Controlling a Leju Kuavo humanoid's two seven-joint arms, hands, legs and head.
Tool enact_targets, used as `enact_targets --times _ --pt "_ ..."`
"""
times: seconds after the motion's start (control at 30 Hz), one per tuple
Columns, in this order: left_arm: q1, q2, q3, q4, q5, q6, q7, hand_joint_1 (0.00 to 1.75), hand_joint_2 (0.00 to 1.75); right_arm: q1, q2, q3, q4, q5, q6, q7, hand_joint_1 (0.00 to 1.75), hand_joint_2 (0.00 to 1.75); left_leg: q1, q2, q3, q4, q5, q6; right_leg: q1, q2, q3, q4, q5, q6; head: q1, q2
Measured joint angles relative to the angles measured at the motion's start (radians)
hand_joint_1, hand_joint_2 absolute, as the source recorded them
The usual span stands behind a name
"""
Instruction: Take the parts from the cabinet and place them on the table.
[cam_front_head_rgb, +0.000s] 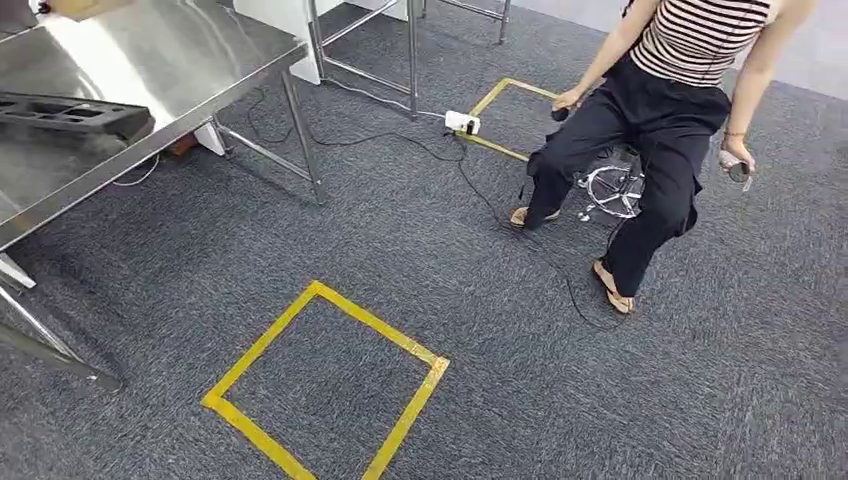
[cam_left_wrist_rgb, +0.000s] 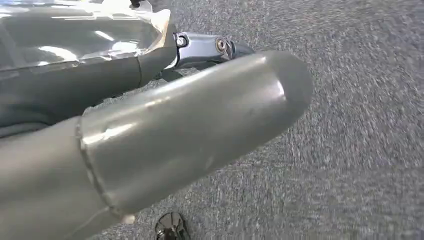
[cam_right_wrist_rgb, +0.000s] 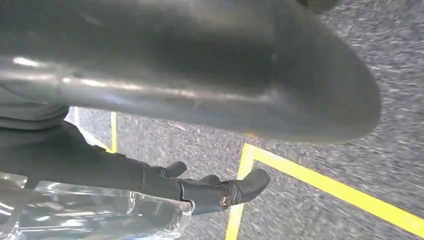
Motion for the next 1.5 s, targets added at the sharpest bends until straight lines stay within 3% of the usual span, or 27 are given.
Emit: enact_targets --times 0.1,0.13,0.17,0.2,0.27,0.3,0.37,0.43,0.47,0.5,0.57,0.63,0.7,0.77,0.83,0.87,0.93,0.97,1.0,1.03,1.13,1.2,1.3,1.37,1.43,1.47,1.5 --pt "-0.001 -0.001 0.000 0.000 -0.003 0.000 0.000 0.00 0.00 0.005 0.000 0.000 0.001 0.001 0.000 0.015 0.00 0.00 0.006 0.033 0.012 -0.009 0.003 -0.016 0.006 0.033 -0.021 0.002 0.002 -0.027 -0.013 0.000" --pt "-0.001 -0.003 0.000 0.000 -0.003 -0.002 0.000 0.00 0.00 0.005 -0.001 0.000 0.001 0.001 0.000 0.021 0.00 0.00 0.014 0.011 0.009 -0.001 -0.009 -0.027 -0.005 0.047 -0.012 0.000 0.006 -0.036 -0.017 0.000" --pt "-0.001 -0.003 -0.001 0.000 -0.006 -0.006 0.000 0.00 0.00 0.010 0.000 0.000 0.001 0.000 0.000 0.023 0.00 0.00 0.016 -0.053 -0.003 0.033 -0.044 -0.030 -0.003 0.058 -0.013 0.000 0.007 -0.039 -0.018 0.000" --pt "-0.001 -0.003 -0.001 0.000 -0.006 -0.009 0.000 0.00 0.00 0.012 -0.002 0.000 0.001 -0.002 0.000 0.024 0.00 0.00 0.016 -0.085 -0.030 0.096 -0.087 -0.029 0.001 0.067 -0.015 0.000 0.011 -0.047 -0.020 0.000" --pt "0.002 -0.005 -0.001 0.001 -0.006 -0.014 0.000 0.00 0.00 0.009 -0.003 0.000 0.001 -0.006 0.000 0.022 0.00 0.00 0.015 -0.105 -0.108 0.261 -0.160 -0.024 0.014 0.093 -0.022 0.001 0.013 -0.057 -0.020 0.000" --pt "0.003 -0.005 -0.001 0.001 -0.007 -0.014 0.000 0.00 0.00 0.009 -0.002 0.000 0.001 -0.009 0.000 0.021 0.00 0.00 0.013 -0.107 -0.140 0.318 -0.171 -0.018 0.020 0.109 -0.023 0.001 0.014 -0.058 -0.020 0.000" --pt "0.006 -0.005 -0.001 0.001 -0.007 -0.014 0.000 0.00 0.00 0.011 -0.002 0.000 0.001 -0.011 0.000 0.020 0.00 0.00 0.006 -0.112 -0.131 0.272 -0.109 0.001 0.030 0.142 -0.020 0.002 0.015 -0.061 -0.020 0.000" --pt "0.005 -0.005 -0.001 0.001 -0.008 -0.015 0.000 0.00 0.00 0.011 -0.002 0.000 0.001 -0.011 0.000 0.019 0.00 0.00 -0.004 -0.134 -0.056 0.098 -0.006 0.023 0.035 0.172 -0.013 0.002 0.015 -0.061 -0.020 0.000" --pt "0.005 -0.002 -0.001 0.001 -0.008 -0.015 0.000 0.00 0.00 0.012 0.001 0.000 0.001 -0.011 0.000 0.017 0.00 0.00 -0.008 -0.188 -0.025 0.030 0.013 0.038 0.030 0.183 -0.016 0.000 0.015 -0.061 -0.017 0.000" --pt "0.005 -0.002 -0.002 0.002 -0.009 -0.018 -0.001 0.00 0.00 0.007 0.002 0.000 0.001 -0.010 -0.001 0.013 0.00 0.00 -0.006 -0.202 -0.029 0.020 0.014 0.040 0.038 0.192 -0.020 0.004 0.016 -0.060 -0.011 0.000" --pt "0.003 -0.003 -0.003 0.002 -0.008 -0.029 -0.004 0.00 0.00 0.010 0.001 0.000 0.001 -0.009 -0.001 0.005 0.00 0.00 -0.014 -0.185 -0.026 0.016 0.013 0.040 0.024 0.214 -0.029 0.000 0.021 -0.052 -0.023 0.000" --pt "0.001 -0.005 -0.003 0.002 -0.007 -0.033 -0.005 0.00 0.00 0.015 0.002 0.000 0.002 -0.009 -0.002 0.004 0.00 0.00 -0.007 -0.159 -0.015 -0.013 0.029 0.047 0.034 0.223 -0.039 -0.004 0.025 -0.043 -0.026 0.000" --pt "0.002 -0.006 -0.003 0.002 -0.007 -0.034 -0.005 0.00 0.00 0.015 0.001 0.000 0.002 -0.009 -0.002 0.004 0.00 0.00 -0.007 -0.136 -0.003 -0.033 0.039 0.050 0.034 0.125 -0.070 0.065 -0.015 -0.047 -0.020 0.000" --pt "0.005 -0.007 -0.003 0.002 -0.006 -0.035 -0.005 0.00 0.00 0.008 -0.002 0.000 0.002 -0.009 -0.002 0.003 0.00 0.00 -0.008 -0.100 -0.005 -0.032 0.039 0.049 0.028 0.100 -0.154 0.227 -0.083 -0.046 -0.019 0.000" --pt "0.005 -0.007 -0.003 0.002 -0.006 -0.035 -0.005 0.00 0.00 0.010 -0.002 0.000 0.002 -0.009 -0.002 0.003 0.00 0.00 -0.008 -0.069 -0.006 -0.032 0.036 0.047 0.020 0.096 -0.196 0.314 -0.101 -0.029 -0.018 0.000" --pt "0.005 -0.008 -0.004 0.002 -0.006 -0.037 -0.005 0.00 0.00 0.014 -0.003 0.000 0.002 -0.009 -0.002 0.003 0.00 0.00 -0.007 -0.057 -0.006 -0.032 0.035 0.045 0.014 0.092 -0.174 0.274 -0.080 -0.015 -0.018 0.000" --pt "0.005 -0.008 -0.004 0.002 -0.006 -0.043 -0.005 0.00 0.00 0.016 -0.003 -0.001 0.002 -0.009 -0.002 0.002 0.00 0.00 -0.002 -0.035 -0.001 -0.030 0.030 0.036 0.003 0.064 -0.073 0.093 -0.015 0.013 -0.018 0.000" --pt "0.005 -0.007 -0.004 0.002 -0.006 -0.043 -0.005 0.00 0.00 0.013 -0.003 -0.001 0.002 -0.009 -0.002 0.001 0.00 0.00 -0.006 -0.024 0.003 -0.025 0.025 0.028 0.000 0.015 -0.017 -0.003 0.010 0.021 -0.017 0.000" --pt "0.006 -0.007 -0.004 0.002 -0.006 -0.043 -0.005 0.00 0.00 0.008 -0.001 -0.001 0.001 -0.008 -0.002 0.000 0.00 0.00 -0.010 -0.015 0.003 -0.021 0.017 0.019 0.010 -0.008 -0.007 -0.016 0.017 0.009 -0.012 0.000" --pt "0.006 -0.008 -0.005 0.002 -0.006 -0.040 -0.005 0.00 0.00 0.007 -0.002 -0.002 0.001 -0.008 -0.002 0.000 0.00 0.00 -0.010 -0.004 0.008 -0.021 0.014 0.012 0.012 0.013 -0.011 -0.017 0.023 -0.010 -0.017 0.000" --pt "-0.002 -0.013 -0.007 0.002 -0.008 -0.028 0.000 0.00 0.00 0.010 -0.007 -0.003 0.002 -0.008 0.000 0.003 0.00 0.00 -0.002 0.024 0.019 -0.023 0.008 -0.007 0.016 0.044 -0.020 -0.021 0.026 -0.039 -0.017 0.000" --pt "-0.001 -0.015 -0.009 0.003 -0.009 -0.024 0.002 0.00 0.00 0.012 -0.008 -0.003 0.002 -0.008 0.000 0.010 0.00 0.00 0.007 -0.067 -0.005 0.038 -0.044 -0.018 0.005 0.065 -0.014 -0.023 0.031 -0.054 -0.025 0.000" --pt "0.004 -0.016 -0.011 0.003 -0.011 -0.034 0.000 0.00 0.00 0.009 -0.011 -0.005 0.002 -0.010 0.000 0.012 0.00 0.00 0.008 -0.106 -0.119 0.284 -0.164 -0.017 0.016 0.101 -0.023 -0.020 0.037 -0.064 -0.029 0.000" --pt "0.007 -0.016 -0.012 0.003 -0.017 -0.046 -0.002 0.00 0.00 0.012 -0.011 -0.011 0.002 -0.017 -0.001 0.019 0.00 0.00 0.008 -0.109 -0.131 0.295 -0.134 -0.012 0.020 0.127 -0.022 -0.017 0.036 -0.064 -0.028 0.000" --pt "0.008 -0.015 -0.018 0.003 -0.021 -0.058 -0.003 0.00 0.00 0.013 -0.011 -0.018 0.002 -0.024 -0.003 0.022 0.00 0.00 0.008 -0.121 -0.064 0.136 -0.034 -0.004 0.021 0.157 -0.021 -0.013 0.036 -0.064 -0.028 0.000" --pt "0.008 -0.014 -0.023 0.003 -0.027 -0.065 -0.005 0.00 0.00 0.012 -0.011 -0.021 0.002 -0.029 -0.003 0.024 0.00 0.00 0.010 -0.149 -0.023 0.043 0.010 0.000 0.020 0.171 -0.021 -0.011 0.036 -0.064 -0.029 0.000" --pt "0.008 -0.013 -0.026 0.003 -0.029 -0.068 -0.005 0.00 0.00 0.012 -0.011 -0.026 0.002 -0.032 -0.003 0.027 0.00 0.00 0.011 -0.186 -0.011 0.012 0.001 0.000 0.026 0.180 -0.025 -0.009 0.036 -0.062 -0.028 0.000"
